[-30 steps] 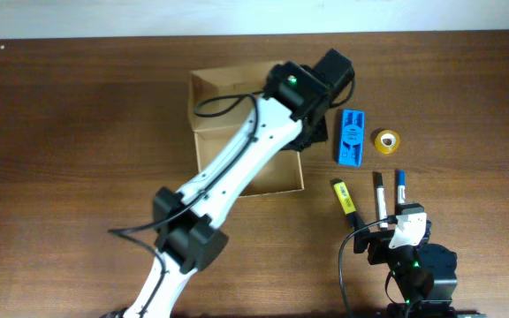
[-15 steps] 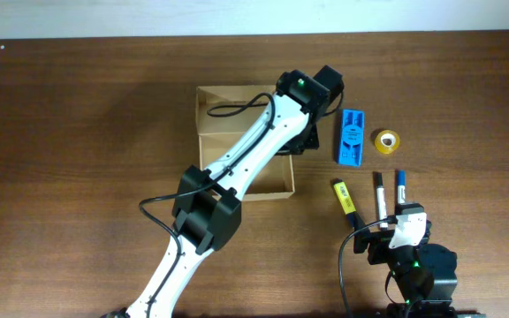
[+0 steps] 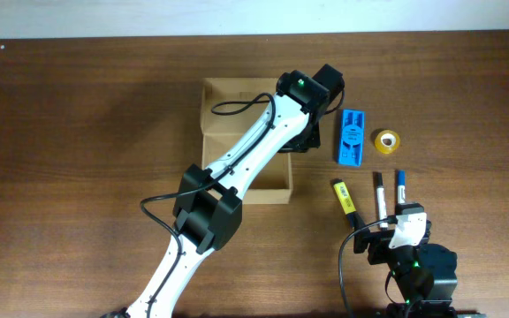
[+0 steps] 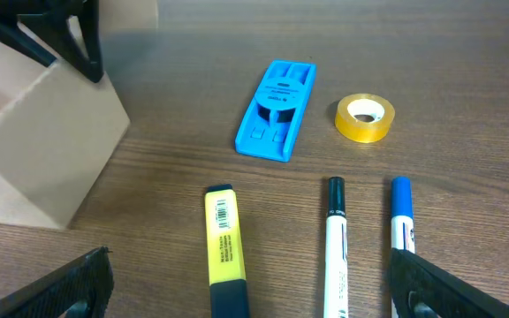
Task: Pack container
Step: 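Release the box and retract the left arm to the left side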
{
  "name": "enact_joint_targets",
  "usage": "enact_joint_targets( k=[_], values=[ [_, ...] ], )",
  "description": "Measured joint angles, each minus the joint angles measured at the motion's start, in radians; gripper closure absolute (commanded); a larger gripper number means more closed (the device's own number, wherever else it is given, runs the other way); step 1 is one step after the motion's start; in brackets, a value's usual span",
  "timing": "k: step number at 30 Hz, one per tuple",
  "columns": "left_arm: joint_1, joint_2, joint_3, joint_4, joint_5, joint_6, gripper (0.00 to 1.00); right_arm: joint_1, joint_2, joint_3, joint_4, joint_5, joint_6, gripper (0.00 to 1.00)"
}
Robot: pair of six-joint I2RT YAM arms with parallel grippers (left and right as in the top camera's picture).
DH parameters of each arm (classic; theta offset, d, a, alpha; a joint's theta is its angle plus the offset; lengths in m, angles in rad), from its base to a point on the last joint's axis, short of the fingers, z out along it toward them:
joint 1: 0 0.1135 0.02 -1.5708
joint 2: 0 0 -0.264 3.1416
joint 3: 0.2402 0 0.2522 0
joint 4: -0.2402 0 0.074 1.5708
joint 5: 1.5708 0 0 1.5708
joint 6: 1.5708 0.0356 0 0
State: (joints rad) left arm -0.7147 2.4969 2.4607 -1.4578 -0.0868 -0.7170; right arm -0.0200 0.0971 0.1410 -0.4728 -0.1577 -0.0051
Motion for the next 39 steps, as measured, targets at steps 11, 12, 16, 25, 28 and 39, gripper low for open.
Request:
enact_joint_targets(
  k=[11, 12, 16, 25, 28, 39],
  values=[
    [0.014, 0.001, 0.032, -0.037, 0.0, 0.013, 0.49, 0.0, 0.0, 0.0, 0.0, 0.0, 0.001, 0.01],
    [0.019, 0.002, 0.062, -0.06, 0.0, 0.02, 0.49, 0.0, 0.0, 0.0, 0.0, 0.0, 0.0, 0.01],
    [0.045, 0.003, 0.243, -0.164, -0.015, 0.047, 0.43, 0.0, 0.0, 0.0, 0.0, 0.0, 0.001, 0.01],
    [0.079, -0.052, 0.5, -0.226, -0.08, 0.171, 0.3, 0.0, 0.0, 0.0, 0.0, 0.0, 0.0, 0.01],
    [0.093, -0.116, 0.5, -0.226, -0.121, 0.221, 0.3, 0.0, 0.0, 0.0, 0.0, 0.0, 0.0, 0.01],
    [0.439, -0.457, 0.407, -0.225, -0.206, 0.371, 0.3, 0.0, 0.0, 0.0, 0.0, 0.0, 0.0, 0.01]
  ],
)
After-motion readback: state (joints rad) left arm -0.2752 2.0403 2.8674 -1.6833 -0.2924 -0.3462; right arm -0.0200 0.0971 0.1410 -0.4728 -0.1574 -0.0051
